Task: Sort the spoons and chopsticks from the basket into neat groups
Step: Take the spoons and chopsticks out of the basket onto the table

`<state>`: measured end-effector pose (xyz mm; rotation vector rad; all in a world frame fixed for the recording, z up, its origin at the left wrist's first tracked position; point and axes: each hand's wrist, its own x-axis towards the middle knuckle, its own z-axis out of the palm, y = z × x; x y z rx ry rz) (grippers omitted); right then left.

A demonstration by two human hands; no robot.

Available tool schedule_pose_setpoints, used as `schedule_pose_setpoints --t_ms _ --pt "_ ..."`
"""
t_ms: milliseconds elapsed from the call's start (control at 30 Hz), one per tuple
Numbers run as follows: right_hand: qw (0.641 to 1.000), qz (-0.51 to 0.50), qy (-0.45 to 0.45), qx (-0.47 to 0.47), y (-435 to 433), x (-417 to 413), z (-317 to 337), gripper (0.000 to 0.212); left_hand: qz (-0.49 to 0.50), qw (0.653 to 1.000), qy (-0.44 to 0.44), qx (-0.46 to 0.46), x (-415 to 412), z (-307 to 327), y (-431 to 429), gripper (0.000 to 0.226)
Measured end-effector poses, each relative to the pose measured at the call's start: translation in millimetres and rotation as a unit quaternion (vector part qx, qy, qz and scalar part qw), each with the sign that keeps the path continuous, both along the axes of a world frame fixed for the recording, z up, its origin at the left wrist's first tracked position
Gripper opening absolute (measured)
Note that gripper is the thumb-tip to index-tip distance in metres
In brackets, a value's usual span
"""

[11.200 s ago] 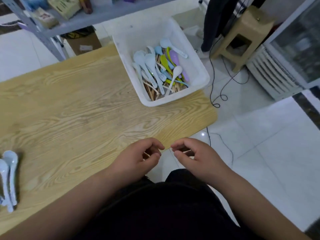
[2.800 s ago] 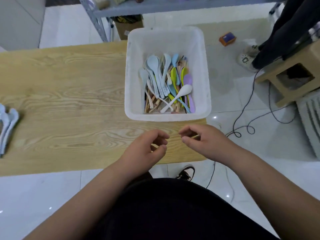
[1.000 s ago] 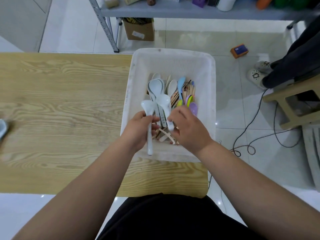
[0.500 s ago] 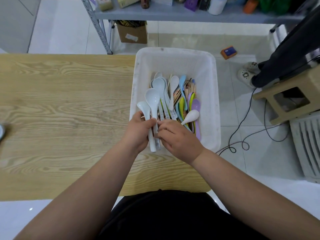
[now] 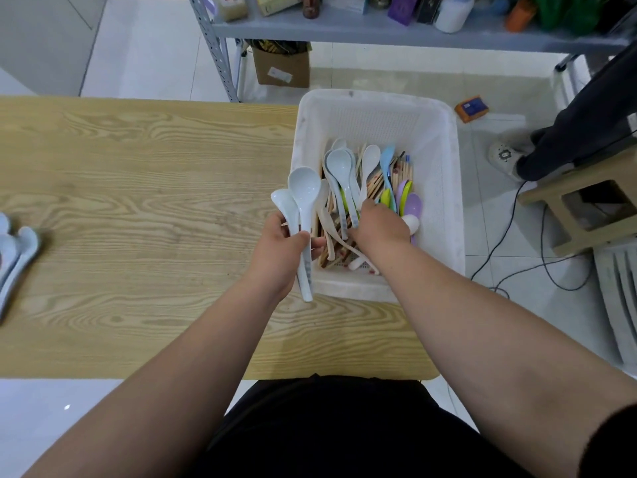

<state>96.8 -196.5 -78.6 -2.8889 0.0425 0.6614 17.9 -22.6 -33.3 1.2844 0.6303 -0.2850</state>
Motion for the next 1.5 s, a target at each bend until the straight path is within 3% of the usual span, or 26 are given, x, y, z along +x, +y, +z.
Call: schedule_pose_setpoints --t_ms 133,233,400,467,533,700,833,1000,1167,1500 --pt "0.999 -0.013 0.005 -0.029 6 1 1 0.026 -0.003 1.0 -0.002 0.014 -3 2 2 0.038" --pt "0.997 -0.058 0.04 0.004 6 0 7 0.004 -0.012 1.0 0.0 0.021 -5 3 3 0.041" --pt "0.974 -0.17 0.068 0.132 -6 -23 30 0.017 -0.021 0.999 0.013 0.042 -5 2 2 0.047" --pt "0.922 -0.268 0.087 0.264 -12 -39 39 0.011 -0.012 0.999 0.016 0.04 -6 2 -1 0.045" --pt "0.845 -0.353 0.127 0.381 -19 -57 50 0.006 -0.004 0.999 0.015 0.036 -8 4 -4 0.043" --pt "0.762 -0.342 0.145 0.531 -43 -103 74 0.01 0.018 1.0 -0.005 0.016 -30 17 -19 0.048" --pt "0.811 -0.205 0.125 0.534 -43 -140 86 0.019 0.057 0.997 -0.031 -0.042 -65 28 -37 0.052" --pt "0.837 -0.068 0.147 0.523 -25 -179 76 0.031 0.158 0.986 -0.015 -0.045 -129 40 -38 0.055" --pt "0.833 0.045 0.202 0.513 14 -219 71 0.059 0.207 0.978 0.017 0.014 -204 47 -15 0.063" --pt "0.843 0.19 0.212 0.457 130 -276 81 0.056 0.314 0.949 -0.014 0.025 -286 38 81 0.046"
